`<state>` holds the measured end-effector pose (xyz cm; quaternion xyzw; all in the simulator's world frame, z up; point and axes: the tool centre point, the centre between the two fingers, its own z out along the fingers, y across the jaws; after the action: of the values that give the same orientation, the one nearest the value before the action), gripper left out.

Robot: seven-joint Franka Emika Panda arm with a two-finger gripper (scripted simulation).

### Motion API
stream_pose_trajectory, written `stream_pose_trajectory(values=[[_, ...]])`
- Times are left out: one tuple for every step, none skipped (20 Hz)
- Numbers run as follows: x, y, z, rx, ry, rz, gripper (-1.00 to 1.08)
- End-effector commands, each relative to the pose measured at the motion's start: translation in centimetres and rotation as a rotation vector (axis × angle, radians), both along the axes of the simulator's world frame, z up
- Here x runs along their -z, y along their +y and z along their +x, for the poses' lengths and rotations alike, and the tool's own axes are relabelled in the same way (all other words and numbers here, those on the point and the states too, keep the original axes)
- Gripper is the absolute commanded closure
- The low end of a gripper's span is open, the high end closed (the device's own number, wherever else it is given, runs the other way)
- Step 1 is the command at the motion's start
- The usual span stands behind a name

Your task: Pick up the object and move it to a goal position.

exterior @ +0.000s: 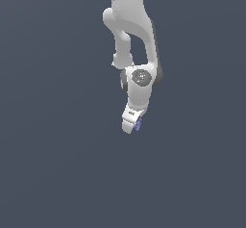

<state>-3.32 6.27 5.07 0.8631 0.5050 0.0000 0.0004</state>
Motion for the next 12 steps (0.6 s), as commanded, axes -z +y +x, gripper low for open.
stream_pose_trajectory(values=[[-0.3, 0.7, -1.1, -0.001, 0.0, 0.0, 1.08], [-0.4, 1.1, -1.6, -0.001, 0.0, 0.0, 1.08], [-0.6, 1.4, -2.2, -0.001, 0.0, 0.0, 1.08], [-0.7, 1.9, -2.8, -0.001, 0.0, 0.0, 1.08], [-0.9, 2.3, -3.5, -0.001, 0.0, 0.0, 1.08], [-1.1, 2.8, -4.2, -0.001, 0.0, 0.0, 1.08], [-1.3, 3.2, -4.9, -0.001, 0.0, 0.0, 1.08], [-1.5, 3.7, -5.5, -0.001, 0.0, 0.0, 1.08], [-1.6, 4.1, -6.1, -0.001, 0.0, 0.0, 1.08], [-1.8, 4.5, -6.7, -0.001, 0.0, -0.001, 1.08], [-1.9, 4.9, -7.3, -0.001, 0.0, -0.001, 1.08], [-2.1, 5.3, -7.8, -0.001, 0.0, -0.001, 1.08]])
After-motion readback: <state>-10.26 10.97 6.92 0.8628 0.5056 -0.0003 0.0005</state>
